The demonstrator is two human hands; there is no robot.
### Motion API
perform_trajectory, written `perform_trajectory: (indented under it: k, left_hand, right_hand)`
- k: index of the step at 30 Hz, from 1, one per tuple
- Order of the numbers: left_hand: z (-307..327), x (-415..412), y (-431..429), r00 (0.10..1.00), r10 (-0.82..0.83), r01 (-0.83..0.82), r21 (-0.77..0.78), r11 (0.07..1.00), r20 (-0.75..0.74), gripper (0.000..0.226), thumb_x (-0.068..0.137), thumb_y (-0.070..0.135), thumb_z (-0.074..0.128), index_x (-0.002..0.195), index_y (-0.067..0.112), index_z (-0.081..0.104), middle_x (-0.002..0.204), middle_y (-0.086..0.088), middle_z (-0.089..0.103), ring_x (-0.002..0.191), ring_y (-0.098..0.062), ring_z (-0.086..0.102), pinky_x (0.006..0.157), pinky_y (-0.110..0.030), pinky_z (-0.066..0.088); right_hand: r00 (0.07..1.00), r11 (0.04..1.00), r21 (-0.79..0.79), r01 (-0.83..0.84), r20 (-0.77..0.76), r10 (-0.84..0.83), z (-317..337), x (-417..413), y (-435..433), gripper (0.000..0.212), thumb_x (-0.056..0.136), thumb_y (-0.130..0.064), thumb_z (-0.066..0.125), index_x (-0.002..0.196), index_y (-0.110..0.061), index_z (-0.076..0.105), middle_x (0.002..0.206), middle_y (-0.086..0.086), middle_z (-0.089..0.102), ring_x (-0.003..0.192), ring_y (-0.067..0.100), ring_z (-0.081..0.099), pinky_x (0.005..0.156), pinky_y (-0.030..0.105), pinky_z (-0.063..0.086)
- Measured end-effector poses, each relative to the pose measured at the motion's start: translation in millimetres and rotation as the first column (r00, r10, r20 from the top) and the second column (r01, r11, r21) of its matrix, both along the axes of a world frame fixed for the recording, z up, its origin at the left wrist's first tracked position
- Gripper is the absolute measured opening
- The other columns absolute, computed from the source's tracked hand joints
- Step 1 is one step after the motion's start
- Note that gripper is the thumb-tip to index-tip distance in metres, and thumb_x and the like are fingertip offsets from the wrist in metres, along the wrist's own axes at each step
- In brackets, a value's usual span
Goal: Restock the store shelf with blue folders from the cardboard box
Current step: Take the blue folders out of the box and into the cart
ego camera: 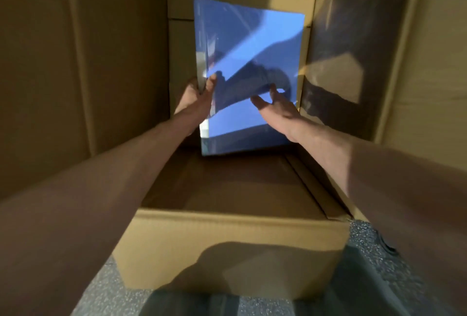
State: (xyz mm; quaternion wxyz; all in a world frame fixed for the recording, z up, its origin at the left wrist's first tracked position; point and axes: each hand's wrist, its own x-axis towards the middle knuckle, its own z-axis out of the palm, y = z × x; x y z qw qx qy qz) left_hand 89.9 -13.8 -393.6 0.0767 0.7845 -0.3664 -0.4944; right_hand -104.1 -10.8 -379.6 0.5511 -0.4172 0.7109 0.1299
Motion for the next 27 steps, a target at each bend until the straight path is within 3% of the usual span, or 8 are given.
perform_trajectory:
  k: [2, 4, 7, 11, 17, 21, 24, 27]
  left_hand:
    - [21.7, -5.1, 2.6, 0.998, 0.01, -0.014, -0.054, 0.998, -0.057, 0.049, 0.094, 0.062, 0.056, 0.075, 0.016, 0.059, 0.065, -0.007, 0.054, 0.063, -0.018, 0.052, 0.063, -0.039, 0.043]
    - [59.4, -14.3, -4.5, 0.998, -0.012, 0.01, -0.045, 0.999, -0.058, 0.055, 0.092, 0.063, 0.058, 0.066, 0.015, 0.052, 0.058, -0.005, 0.053, 0.058, -0.017, 0.052, 0.059, -0.035, 0.044]
    - [125.9, -31.7, -23.9, 0.993, -0.11, 0.109, -0.035, 0.993, -0.031, 0.049, 0.097, 0.055, 0.057, 0.067, 0.017, 0.05, 0.06, 0.001, 0.05, 0.057, -0.011, 0.049, 0.055, -0.029, 0.038]
    - [233.3, -44.7, -51.4, 0.991, -0.135, 0.135, -0.034, 0.99, 0.016, 0.048, 0.101, 0.05, 0.052, 0.083, 0.006, 0.058, 0.073, -0.008, 0.06, 0.062, -0.018, 0.059, 0.046, -0.021, 0.048]
    - [395.1, -59.7, -59.7, 0.999, -0.049, 0.049, -0.001, 0.999, 0.018, 0.05, 0.1, 0.05, 0.053, 0.081, 0.007, 0.07, 0.072, -0.009, 0.073, 0.07, -0.026, 0.073, 0.076, -0.045, 0.062]
    - [503.2, -81.5, -54.8, 0.997, 0.079, -0.078, -0.017, 0.997, 0.024, 0.047, 0.1, 0.046, 0.055, 0.103, 0.002, 0.07, 0.094, -0.016, 0.074, 0.082, -0.032, 0.073, 0.079, -0.046, 0.062]
    - [580.8, -99.0, -42.6, 0.99, 0.137, -0.137, -0.033, 0.99, -0.01, 0.038, 0.1, 0.039, 0.059, 0.102, 0.002, 0.067, 0.09, -0.016, 0.071, 0.068, -0.027, 0.068, 0.056, -0.031, 0.059]
    - [644.6, -109.3, -30.7, 0.991, 0.11, -0.114, -0.055, 0.992, -0.071, 0.044, 0.1, 0.043, 0.057, 0.102, 0.0, 0.07, 0.09, -0.016, 0.071, 0.061, -0.025, 0.066, 0.061, -0.035, 0.059]
  right_hand:
    - [0.999, 0.999, -0.006, 0.044, 0.018, -0.044, 27.6, 0.9, -0.8, 0.072, 0.101, -0.06, 0.037, 0.16, -0.03, 0.008, 0.164, 0.009, 0.025, 0.147, 0.034, 0.03, 0.109, 0.038, 0.034]
    - [0.997, 0.995, -0.075, 0.061, 0.054, -0.057, 67.8, 0.4, -3.0, 0.065, 0.103, -0.055, 0.038, 0.159, -0.027, 0.021, 0.151, 0.011, 0.046, 0.134, 0.033, 0.048, 0.087, 0.03, 0.04]
    - [0.988, 0.989, -0.131, 0.066, 0.148, -0.046, 135.6, -4.3, -9.6, 0.054, 0.104, -0.053, 0.038, 0.15, -0.025, 0.039, 0.143, 0.006, 0.056, 0.115, 0.023, 0.06, 0.073, 0.019, 0.037]
    - [0.976, 0.981, -0.182, 0.063, 0.217, -0.022, 236.8, -14.6, -21.7, 0.053, 0.103, -0.054, 0.038, 0.148, -0.028, 0.045, 0.149, 0.002, 0.052, 0.132, 0.025, 0.051, 0.077, 0.019, 0.032]
    - [0.94, 0.955, -0.289, 0.071, 0.339, 0.033, 396.2, -37.4, -28.8, 0.041, 0.095, -0.055, 0.058, 0.121, -0.025, 0.066, 0.11, 0.002, 0.069, 0.103, 0.018, 0.062, 0.089, 0.029, 0.043]
    - [0.937, 0.869, -0.468, -0.161, 0.205, 0.284, 513.1, -66.9, -27.7, 0.064, 0.083, -0.058, 0.071, 0.135, -0.022, 0.061, 0.12, 0.0, 0.068, 0.106, 0.019, 0.063, 0.088, 0.03, 0.046]
    - [0.891, 0.766, -0.578, -0.282, 0.139, 0.433, 588.6, -90.7, -23.6, 0.042, 0.092, -0.041, 0.069, 0.124, -0.015, 0.069, 0.108, 0.011, 0.072, 0.087, 0.023, 0.061, 0.067, 0.025, 0.03]
    - [0.866, 0.64, -0.683, -0.352, 0.022, 0.5, 648.4, -106.5, -12.3, 0.025, 0.102, -0.025, 0.054, 0.108, -0.008, 0.071, 0.094, 0.016, 0.072, 0.082, 0.033, 0.063, 0.064, 0.032, 0.03]
